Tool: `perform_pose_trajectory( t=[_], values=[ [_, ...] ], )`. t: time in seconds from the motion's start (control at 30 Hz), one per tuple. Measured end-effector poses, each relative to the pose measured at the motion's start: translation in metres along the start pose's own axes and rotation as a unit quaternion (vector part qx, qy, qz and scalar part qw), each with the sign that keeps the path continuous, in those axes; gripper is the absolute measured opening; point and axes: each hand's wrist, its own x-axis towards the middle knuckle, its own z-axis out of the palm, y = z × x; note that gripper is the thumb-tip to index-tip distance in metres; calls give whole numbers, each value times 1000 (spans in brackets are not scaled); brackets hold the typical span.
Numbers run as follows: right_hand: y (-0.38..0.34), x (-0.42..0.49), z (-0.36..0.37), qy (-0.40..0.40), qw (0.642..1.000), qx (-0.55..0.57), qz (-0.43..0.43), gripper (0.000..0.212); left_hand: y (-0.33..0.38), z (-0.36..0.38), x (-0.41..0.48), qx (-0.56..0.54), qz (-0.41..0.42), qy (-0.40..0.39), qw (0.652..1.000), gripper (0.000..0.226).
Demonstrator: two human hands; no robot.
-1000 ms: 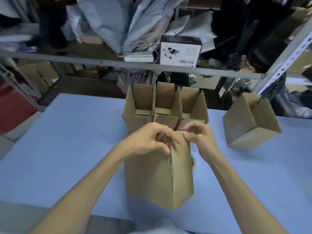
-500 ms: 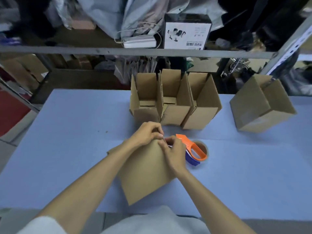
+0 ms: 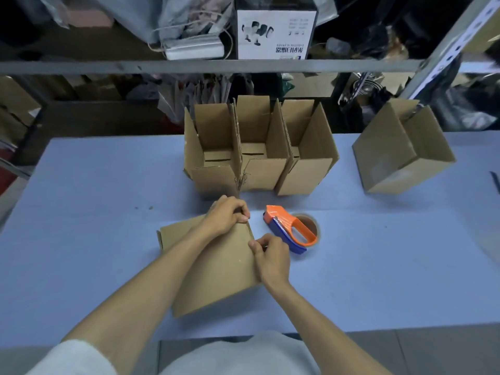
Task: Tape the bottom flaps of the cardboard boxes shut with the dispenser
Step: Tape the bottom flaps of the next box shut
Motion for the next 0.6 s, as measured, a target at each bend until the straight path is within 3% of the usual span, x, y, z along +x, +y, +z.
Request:
perform_pose_trajectory(
  t=[0.17, 0.3, 0.43, 0.5, 0.6],
  values=[
    [8, 8, -20, -94, 986, 135, 24, 5, 22, 31, -44, 91, -98, 148, 980, 62],
    [35, 25, -38, 63, 995, -70, -39, 42, 31, 72, -81, 178, -157, 106, 966, 92],
    [47, 49, -33, -39, 978, -205, -6, 69, 27, 79, -82, 241, -144, 78, 956, 96],
    [51, 58, -29, -50, 973, -227, -8, 68, 24, 77, -84, 241, -130, 69, 959, 94],
    [54, 64, -34, -30, 971, -233, -35, 46, 18, 71, -88, 238, -112, 71, 962, 93]
  ],
)
